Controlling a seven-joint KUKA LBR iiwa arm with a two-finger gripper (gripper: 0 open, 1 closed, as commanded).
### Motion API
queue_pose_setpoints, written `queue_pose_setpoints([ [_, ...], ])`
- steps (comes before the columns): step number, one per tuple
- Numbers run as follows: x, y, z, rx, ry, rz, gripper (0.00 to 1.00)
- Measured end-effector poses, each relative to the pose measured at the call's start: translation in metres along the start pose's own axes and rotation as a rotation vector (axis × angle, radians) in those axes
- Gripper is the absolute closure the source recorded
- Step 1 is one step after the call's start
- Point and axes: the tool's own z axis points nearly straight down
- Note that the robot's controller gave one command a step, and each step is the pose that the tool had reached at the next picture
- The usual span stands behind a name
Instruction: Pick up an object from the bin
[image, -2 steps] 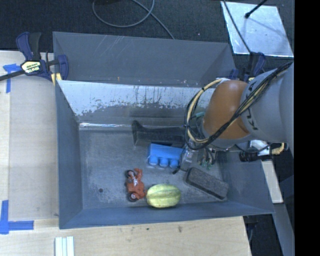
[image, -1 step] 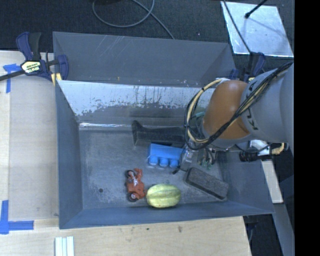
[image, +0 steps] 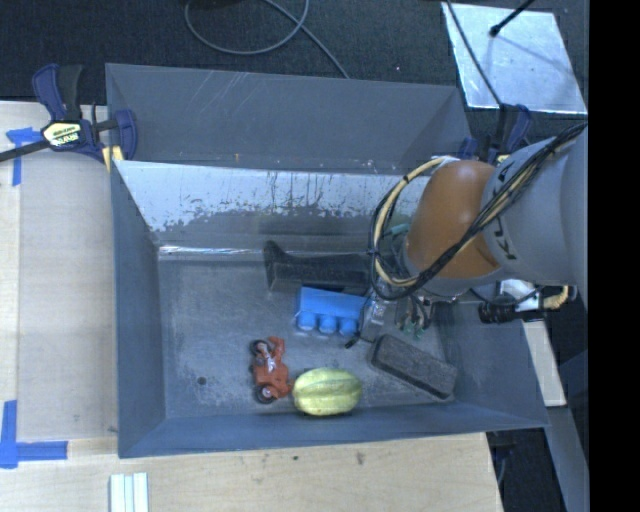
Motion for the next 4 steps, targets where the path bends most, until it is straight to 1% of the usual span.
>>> queue_pose_setpoints([
  [3, 0.0, 0.0001, 0.0, 0.0, 0.0, 0.0, 1.0],
  [4, 0.0009, 0.0019, 0.0018, -0.003, 0.0, 0.0, 0.0],
])
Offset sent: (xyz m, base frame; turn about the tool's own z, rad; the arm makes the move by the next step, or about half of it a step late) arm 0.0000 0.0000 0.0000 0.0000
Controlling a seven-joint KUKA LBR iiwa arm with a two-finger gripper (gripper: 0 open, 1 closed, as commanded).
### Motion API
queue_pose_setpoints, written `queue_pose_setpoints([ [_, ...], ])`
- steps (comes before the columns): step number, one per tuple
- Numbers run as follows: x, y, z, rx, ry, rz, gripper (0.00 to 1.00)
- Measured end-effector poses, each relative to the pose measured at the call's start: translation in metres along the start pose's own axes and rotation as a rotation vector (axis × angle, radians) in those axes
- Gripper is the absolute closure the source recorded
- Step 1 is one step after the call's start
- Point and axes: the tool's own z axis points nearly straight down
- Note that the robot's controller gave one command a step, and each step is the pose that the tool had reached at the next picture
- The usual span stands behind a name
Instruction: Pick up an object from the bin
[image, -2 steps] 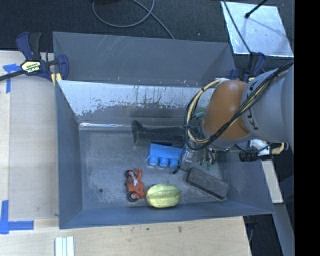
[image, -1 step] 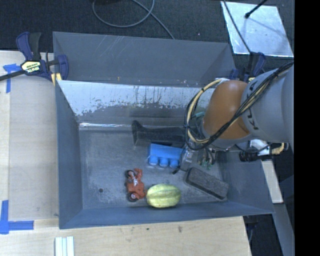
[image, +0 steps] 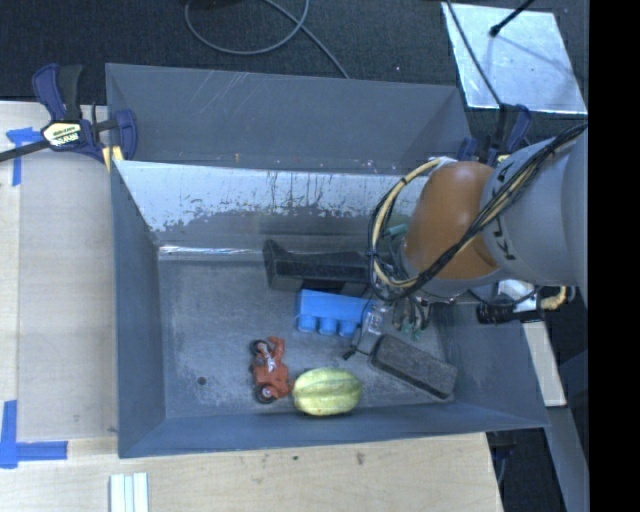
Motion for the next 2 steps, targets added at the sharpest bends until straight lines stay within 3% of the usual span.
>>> queue_pose_setpoints([
  [1, -0.0001, 0.0, -0.0014, 0.0, -0.001, -0.002, 1.0],
  [2, -0.0002, 0.0, -0.0016, 0.0, -0.002, -0.002, 1.0],
])
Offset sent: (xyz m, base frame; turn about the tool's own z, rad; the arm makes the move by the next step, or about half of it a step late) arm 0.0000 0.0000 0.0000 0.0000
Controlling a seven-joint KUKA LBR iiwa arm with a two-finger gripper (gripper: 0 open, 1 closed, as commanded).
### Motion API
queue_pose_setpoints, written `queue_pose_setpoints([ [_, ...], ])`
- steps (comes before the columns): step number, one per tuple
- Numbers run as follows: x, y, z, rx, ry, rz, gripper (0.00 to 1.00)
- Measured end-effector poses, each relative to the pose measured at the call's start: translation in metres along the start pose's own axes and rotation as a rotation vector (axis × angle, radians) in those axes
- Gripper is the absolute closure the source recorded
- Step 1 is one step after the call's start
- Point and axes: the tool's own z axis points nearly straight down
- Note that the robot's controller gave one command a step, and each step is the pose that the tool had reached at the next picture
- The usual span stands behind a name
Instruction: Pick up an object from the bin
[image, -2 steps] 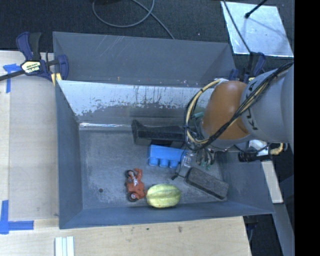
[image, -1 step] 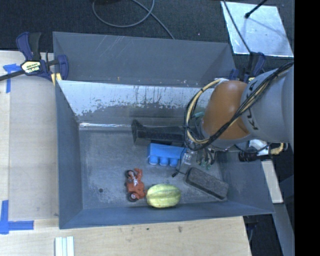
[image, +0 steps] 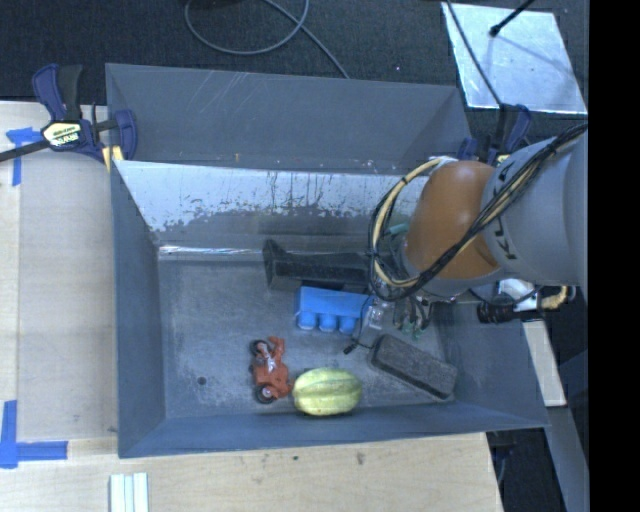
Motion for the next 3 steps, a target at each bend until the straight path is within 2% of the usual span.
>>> queue_pose_setpoints([
  [3, -0.0002, 0.0, -0.0002, 0.0, 0.001, 0.0, 1.0],
])
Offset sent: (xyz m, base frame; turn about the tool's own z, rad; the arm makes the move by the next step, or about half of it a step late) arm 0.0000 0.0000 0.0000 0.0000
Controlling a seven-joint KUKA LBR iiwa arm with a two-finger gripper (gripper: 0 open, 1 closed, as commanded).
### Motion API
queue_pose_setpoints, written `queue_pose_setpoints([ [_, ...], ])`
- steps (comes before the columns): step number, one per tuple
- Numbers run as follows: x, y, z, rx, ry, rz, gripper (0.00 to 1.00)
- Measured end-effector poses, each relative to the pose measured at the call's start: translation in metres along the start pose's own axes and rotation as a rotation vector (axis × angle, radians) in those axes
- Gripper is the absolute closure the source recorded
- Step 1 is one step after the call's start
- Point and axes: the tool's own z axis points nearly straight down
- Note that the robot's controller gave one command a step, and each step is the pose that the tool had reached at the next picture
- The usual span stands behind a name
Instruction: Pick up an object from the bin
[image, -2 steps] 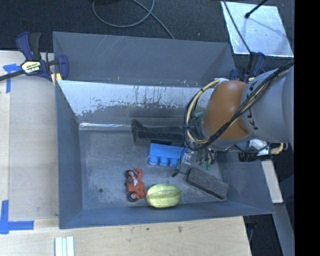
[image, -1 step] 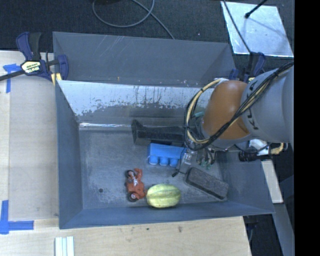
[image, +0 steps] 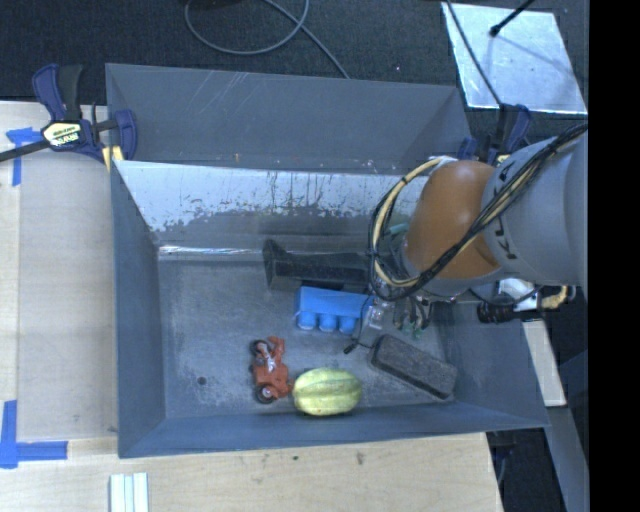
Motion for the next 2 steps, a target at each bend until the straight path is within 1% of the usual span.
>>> queue_pose_setpoints([
  [2, 0.0, 0.0, 0.0, 0.0, 0.0, 0.0, 1.0],
])
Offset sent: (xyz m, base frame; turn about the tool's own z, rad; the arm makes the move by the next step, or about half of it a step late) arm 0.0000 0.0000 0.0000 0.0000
